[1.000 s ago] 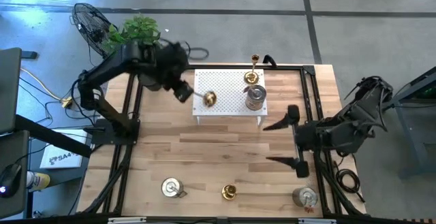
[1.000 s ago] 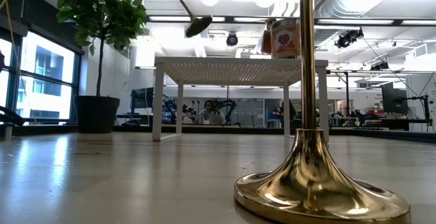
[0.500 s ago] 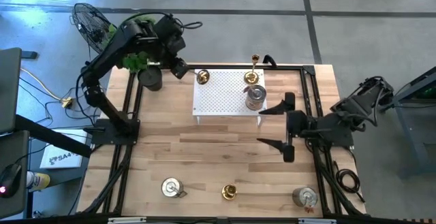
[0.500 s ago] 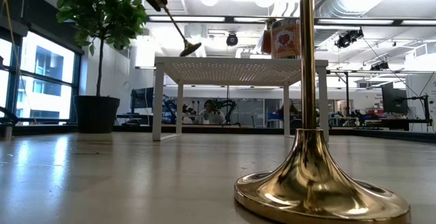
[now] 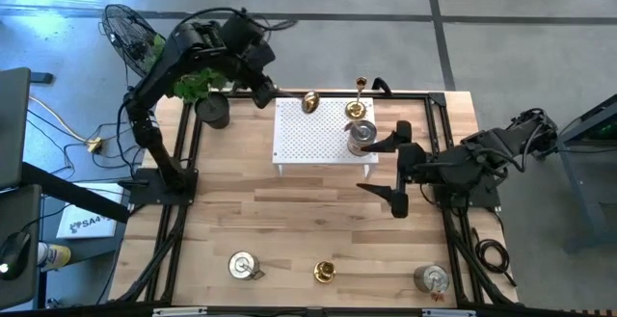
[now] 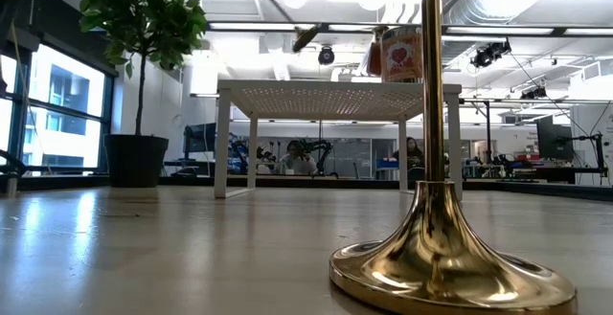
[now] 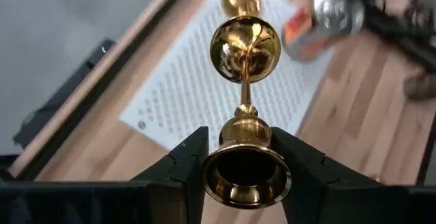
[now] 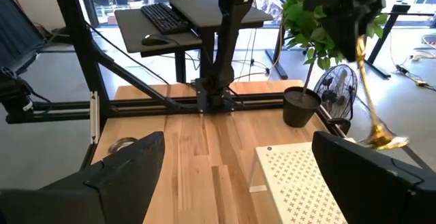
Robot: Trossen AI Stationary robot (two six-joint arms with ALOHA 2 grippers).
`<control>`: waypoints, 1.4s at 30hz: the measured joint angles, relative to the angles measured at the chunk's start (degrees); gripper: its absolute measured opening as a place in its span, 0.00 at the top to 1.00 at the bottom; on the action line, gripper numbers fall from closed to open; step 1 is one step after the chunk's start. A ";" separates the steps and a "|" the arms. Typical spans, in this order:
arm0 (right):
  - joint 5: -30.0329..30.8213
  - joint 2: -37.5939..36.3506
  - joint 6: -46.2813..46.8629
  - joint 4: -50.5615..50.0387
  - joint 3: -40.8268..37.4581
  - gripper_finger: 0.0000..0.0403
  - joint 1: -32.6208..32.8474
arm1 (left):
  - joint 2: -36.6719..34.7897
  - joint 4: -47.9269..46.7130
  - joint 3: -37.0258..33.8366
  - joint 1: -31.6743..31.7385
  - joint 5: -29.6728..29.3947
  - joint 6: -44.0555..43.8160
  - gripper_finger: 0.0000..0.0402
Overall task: Pick & Place candle stick holders
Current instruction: Put the left gold candle holder on the shelf
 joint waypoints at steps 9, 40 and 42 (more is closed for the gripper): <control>-0.24 0.00 2.39 -0.78 0.00 0.09 -0.24 | 2.78 -0.28 1.35 0.14 -2.14 2.19 0.67; -0.62 0.04 6.01 -4.25 0.00 0.09 -0.24 | 1.55 -2.46 1.38 0.20 -5.87 3.46 0.67; -1.11 0.04 6.01 -4.25 0.00 0.09 -0.24 | 1.20 -2.46 1.38 0.22 -7.05 3.44 0.67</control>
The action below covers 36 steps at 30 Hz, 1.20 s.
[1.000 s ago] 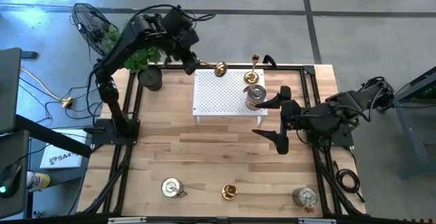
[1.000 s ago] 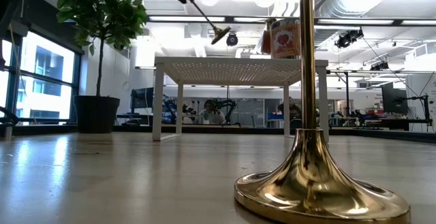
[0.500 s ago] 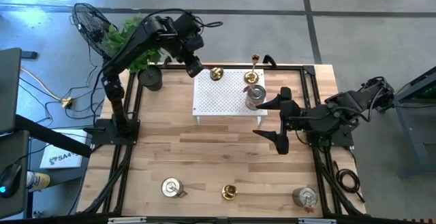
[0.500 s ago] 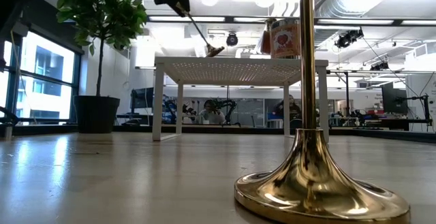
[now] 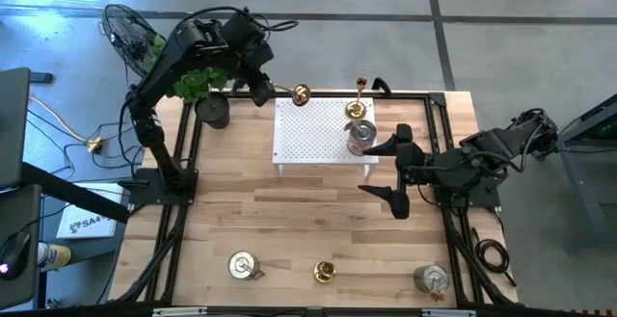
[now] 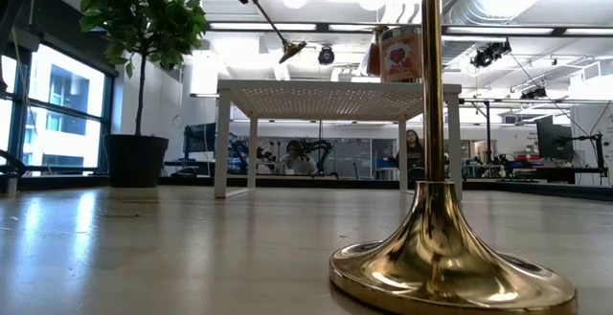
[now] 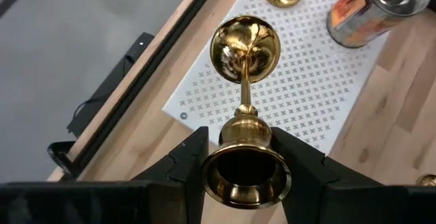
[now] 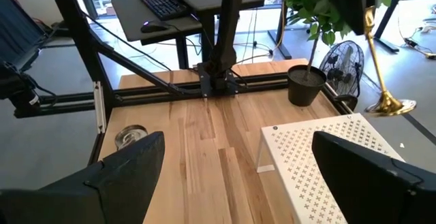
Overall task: Pick & Place candle stick holders
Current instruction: Put the left gold candle holder on the shelf
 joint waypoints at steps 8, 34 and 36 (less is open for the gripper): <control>-1.06 0.00 1.25 -0.12 0.00 0.09 0.00 | -0.03 0.00 -0.02 -0.02 0.70 0.09 0.67; -1.19 0.00 2.40 0.02 0.00 0.09 -1.00 | -7.62 0.09 -15.63 -0.04 1.04 -0.81 0.67; -1.61 0.00 2.42 0.02 0.00 0.09 -1.49 | -6.90 0.07 -15.63 -0.04 0.58 -0.05 0.67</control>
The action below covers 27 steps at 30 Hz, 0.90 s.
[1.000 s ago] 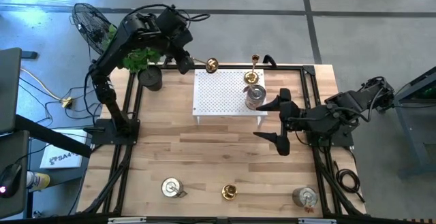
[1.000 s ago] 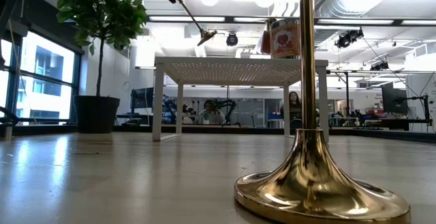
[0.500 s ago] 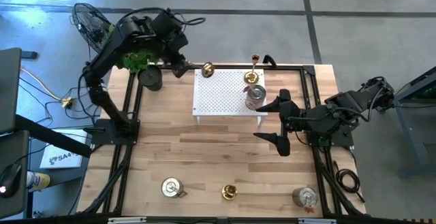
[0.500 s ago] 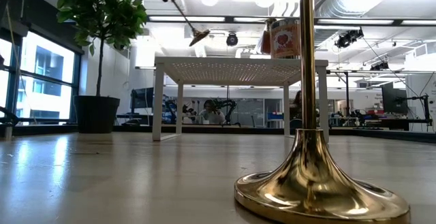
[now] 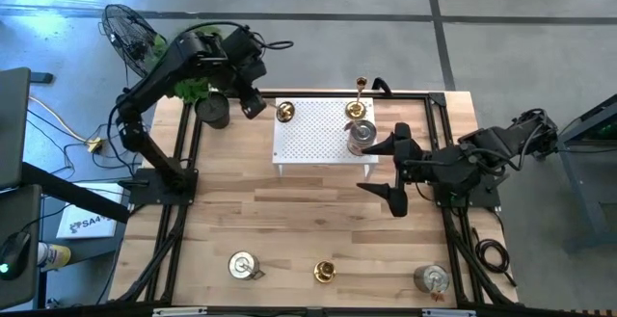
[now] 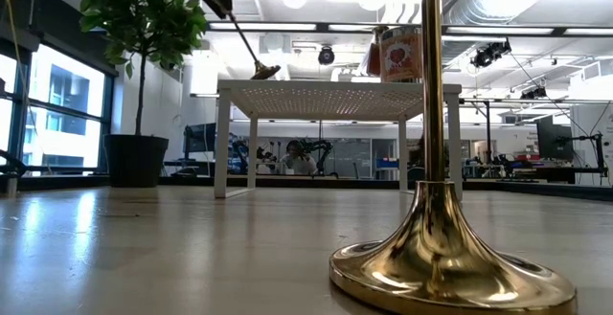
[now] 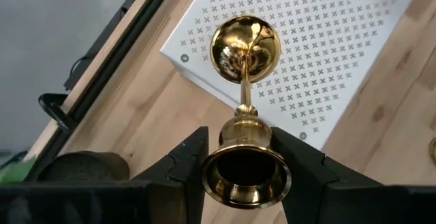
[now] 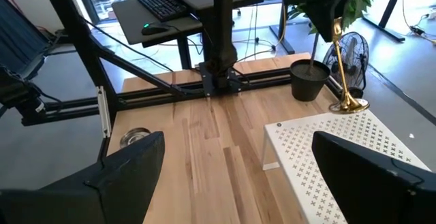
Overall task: Pick & Place candle stick holders
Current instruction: Put the left gold candle holder on the shelf
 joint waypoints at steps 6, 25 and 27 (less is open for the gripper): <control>-0.22 0.39 0.14 0.00 0.00 0.09 -0.51 | 2.02 0.00 0.00 0.00 0.07 1.91 0.67; -11.18 0.90 -9.33 8.10 0.00 0.09 -14.91 | 2.23 -0.01 10.03 -2.32 2.67 1.26 0.67; -14.40 1.81 -11.40 9.99 0.00 0.09 -17.42 | 2.22 -0.02 11.56 -4.13 3.03 0.36 0.67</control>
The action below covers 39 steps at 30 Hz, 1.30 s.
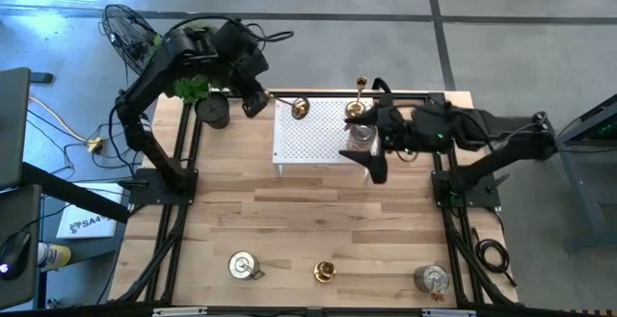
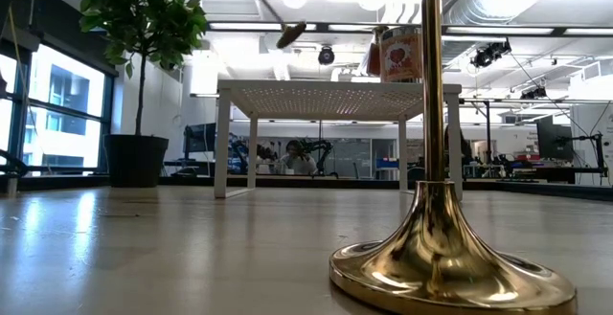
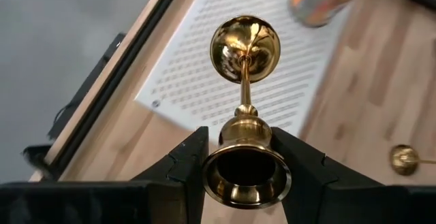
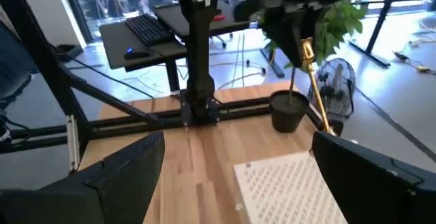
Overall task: Pick & Place candle stick holders
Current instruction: Put the left gold candle holder on the shelf
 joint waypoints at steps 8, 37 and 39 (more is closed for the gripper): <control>-5.41 5.07 -6.16 2.11 0.00 0.09 -7.13 | 0.04 -0.04 1.47 -7.54 -2.31 -2.70 0.67; -17.19 16.49 -6.14 5.50 0.00 0.11 -9.54 | 5.43 3.29 1.47 -17.98 -1.33 -5.94 0.67; -17.69 16.82 -6.10 5.67 0.00 0.14 -9.54 | 5.37 4.51 1.47 -17.97 -1.28 -6.10 0.67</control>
